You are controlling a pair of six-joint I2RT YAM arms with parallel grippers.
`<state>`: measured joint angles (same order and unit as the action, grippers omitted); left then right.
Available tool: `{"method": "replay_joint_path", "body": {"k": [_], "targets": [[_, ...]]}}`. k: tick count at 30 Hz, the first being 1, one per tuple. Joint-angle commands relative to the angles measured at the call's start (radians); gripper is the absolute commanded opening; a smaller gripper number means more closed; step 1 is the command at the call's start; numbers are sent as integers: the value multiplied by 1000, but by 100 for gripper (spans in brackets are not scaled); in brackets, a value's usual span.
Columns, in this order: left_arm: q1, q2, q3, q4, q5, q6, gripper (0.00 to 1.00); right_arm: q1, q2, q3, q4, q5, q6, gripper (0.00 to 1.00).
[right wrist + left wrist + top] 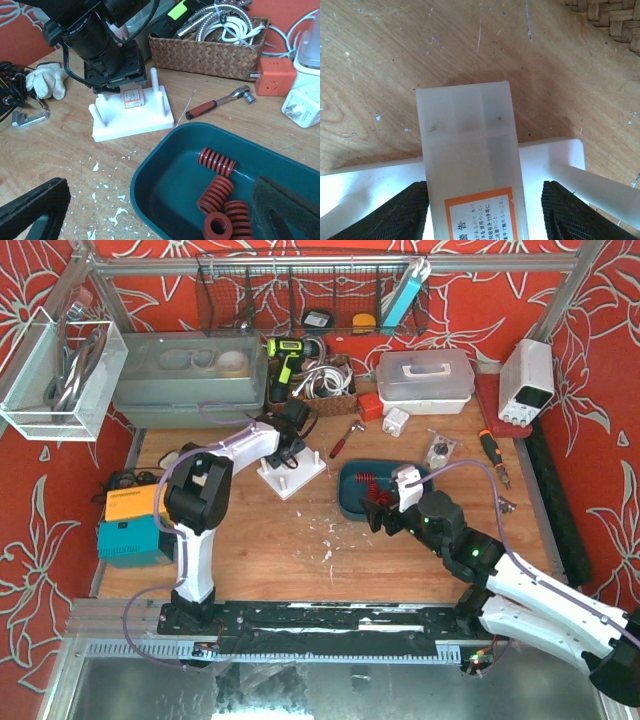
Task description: Install the large spring
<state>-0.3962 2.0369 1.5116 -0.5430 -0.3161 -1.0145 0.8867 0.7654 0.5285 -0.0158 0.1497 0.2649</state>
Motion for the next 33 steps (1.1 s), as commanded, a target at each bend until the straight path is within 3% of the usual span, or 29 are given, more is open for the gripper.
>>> {"method": "replay_joint_path", "body": {"k": [1,13,25,33], "targets": [[5,37,21,-45,-19,-11,64,9,-20,-10,-9,35,-7,99],[9,73,43,-67,-38,-17,64,9,-34,-12,-21,66,-7,99],[16,49,62,-74,-63,-10,48,9,-49,-16,-25,88,-5,99],[20,-14,94,-47,-154,46,42,9,-55,-18,-26,99,-6,99]]}}
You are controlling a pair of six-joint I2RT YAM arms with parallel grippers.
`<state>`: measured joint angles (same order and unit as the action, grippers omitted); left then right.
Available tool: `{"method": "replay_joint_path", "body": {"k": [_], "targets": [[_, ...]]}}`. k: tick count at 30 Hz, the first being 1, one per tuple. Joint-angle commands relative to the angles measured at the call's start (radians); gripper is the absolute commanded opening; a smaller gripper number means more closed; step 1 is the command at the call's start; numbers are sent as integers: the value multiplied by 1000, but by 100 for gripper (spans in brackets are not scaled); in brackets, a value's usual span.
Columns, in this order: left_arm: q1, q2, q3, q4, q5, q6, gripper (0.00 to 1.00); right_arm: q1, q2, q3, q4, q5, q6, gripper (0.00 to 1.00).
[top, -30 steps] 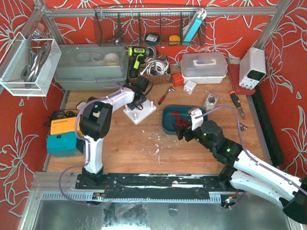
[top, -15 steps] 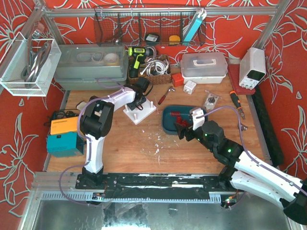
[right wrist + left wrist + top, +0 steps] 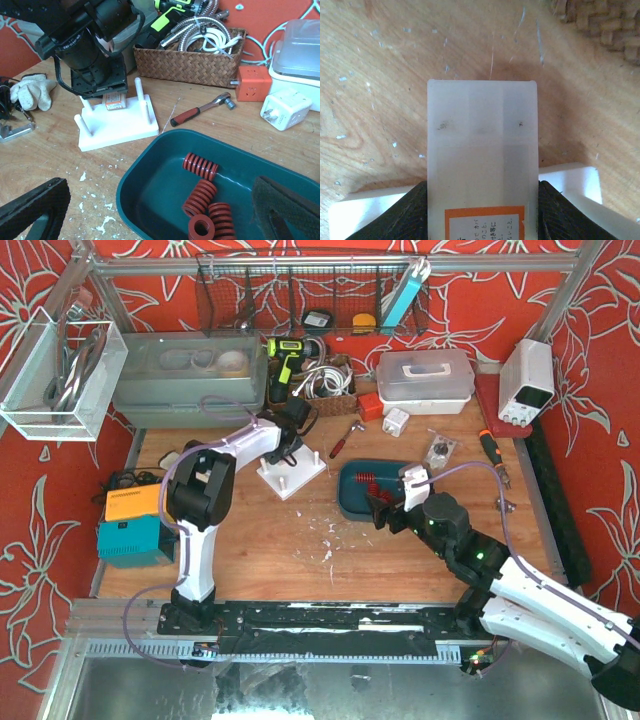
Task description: Install the large spring
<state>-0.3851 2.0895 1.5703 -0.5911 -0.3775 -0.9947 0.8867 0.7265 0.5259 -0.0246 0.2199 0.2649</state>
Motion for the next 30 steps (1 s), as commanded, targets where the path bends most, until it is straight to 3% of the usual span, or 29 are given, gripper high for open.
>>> {"method": "replay_joint_path", "body": {"k": [1,10,20,30], "targets": [[12,-77,33,5,-98,27,41,9,-20,-15,-17,30,-6,99],[73,-138,-7,16,-175,0,35,9,-27,-18,-18,35,-6,99],[197,-237,-198,98,-206,-199,31,9,-16,-18,-12,32,-9,99],[225,-141,-220,103,-188,-245,35,9,4,-12,-19,44,-7,99]]}}
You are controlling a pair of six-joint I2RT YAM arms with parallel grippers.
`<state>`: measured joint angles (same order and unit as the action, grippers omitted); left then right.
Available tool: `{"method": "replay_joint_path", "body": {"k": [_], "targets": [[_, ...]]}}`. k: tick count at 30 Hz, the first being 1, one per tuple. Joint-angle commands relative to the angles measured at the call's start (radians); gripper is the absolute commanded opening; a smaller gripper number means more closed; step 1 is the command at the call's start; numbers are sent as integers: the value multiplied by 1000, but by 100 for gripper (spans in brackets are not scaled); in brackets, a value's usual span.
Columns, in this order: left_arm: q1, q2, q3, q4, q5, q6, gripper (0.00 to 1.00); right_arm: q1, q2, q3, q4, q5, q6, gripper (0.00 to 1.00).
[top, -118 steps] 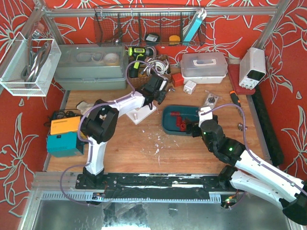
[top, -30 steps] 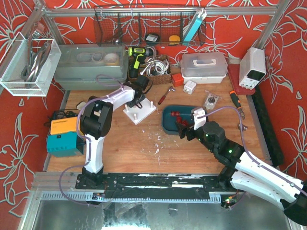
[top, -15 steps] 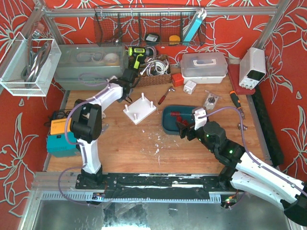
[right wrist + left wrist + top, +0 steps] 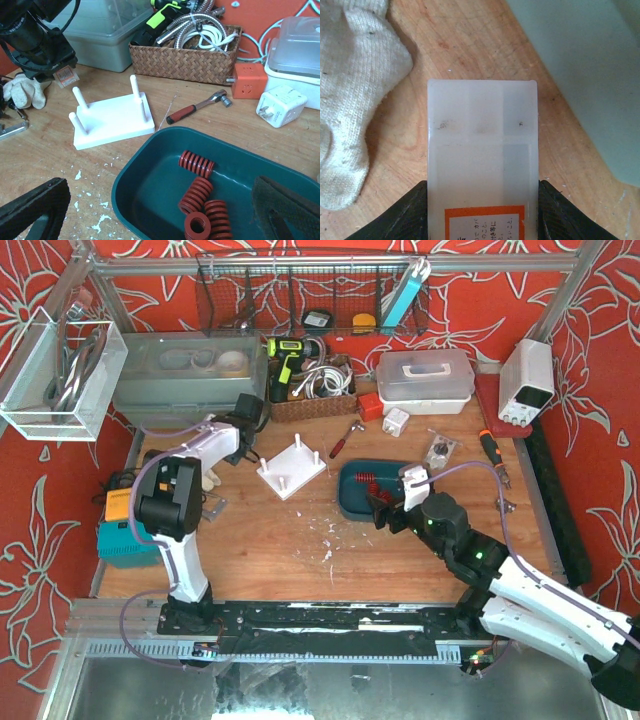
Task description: Install the large spring
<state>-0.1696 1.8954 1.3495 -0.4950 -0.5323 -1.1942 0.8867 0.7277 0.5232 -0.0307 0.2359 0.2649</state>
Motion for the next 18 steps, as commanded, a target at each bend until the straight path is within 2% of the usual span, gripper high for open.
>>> {"method": "replay_joint_path", "body": {"k": [1,10,15,18], "targets": [[12,61,0,11,-33,-42,37,9,6,-9,-12,29,-7,99],[21,101,-8,-5,-17,-44,54,10,48,9,-32,45,2,99],[27,69,-10,-16,-16,-6,69,10,50,11,-39,54,6,99],[27,13,-30,-34,-38,17,82,9,42,10,-39,60,16,99]]}}
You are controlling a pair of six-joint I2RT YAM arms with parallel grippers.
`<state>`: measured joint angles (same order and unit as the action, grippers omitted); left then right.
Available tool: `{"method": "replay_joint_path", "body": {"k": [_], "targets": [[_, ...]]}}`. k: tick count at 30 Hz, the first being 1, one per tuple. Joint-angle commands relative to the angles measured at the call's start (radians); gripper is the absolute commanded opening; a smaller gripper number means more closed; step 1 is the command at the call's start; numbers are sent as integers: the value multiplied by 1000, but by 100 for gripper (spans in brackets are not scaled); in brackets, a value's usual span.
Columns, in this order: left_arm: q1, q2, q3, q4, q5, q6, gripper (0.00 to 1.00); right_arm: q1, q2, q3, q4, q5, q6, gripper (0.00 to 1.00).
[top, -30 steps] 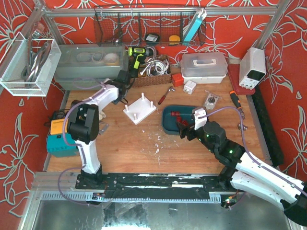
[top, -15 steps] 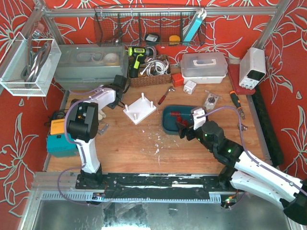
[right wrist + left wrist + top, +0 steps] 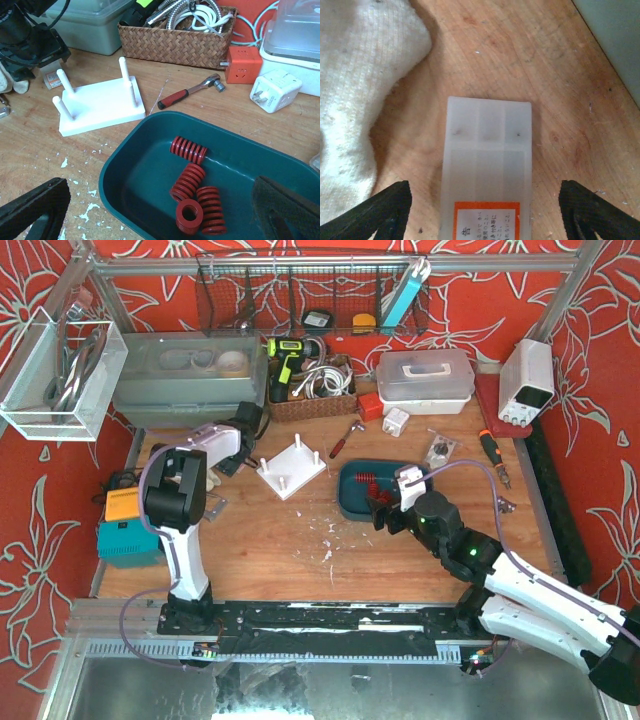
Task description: Install the large spring
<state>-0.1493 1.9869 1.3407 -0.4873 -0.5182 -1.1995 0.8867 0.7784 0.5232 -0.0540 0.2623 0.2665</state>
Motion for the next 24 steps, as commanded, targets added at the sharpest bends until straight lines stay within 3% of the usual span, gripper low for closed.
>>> {"method": "replay_joint_path", "body": {"k": [1,4,10,17,21,24], "targets": [[7,-105,-34,-50,-60,26,85,9,-12,7,-15,43,21,99],[2,-196,-74,-51,-58,74,93,7,0,4,-26,112,58,99],[-69,-379,-173,42,0,337,100,-3,115,86,-134,163,120,99],[-298,-547,-357,277,68,626,100,-38,245,137,-201,99,193,99],[-394,-592,-407,336,129,712,100,-99,330,158,-237,8,222,89],[-445,-637,-478,419,155,749,99,-125,381,178,-271,-19,228,73]]}}
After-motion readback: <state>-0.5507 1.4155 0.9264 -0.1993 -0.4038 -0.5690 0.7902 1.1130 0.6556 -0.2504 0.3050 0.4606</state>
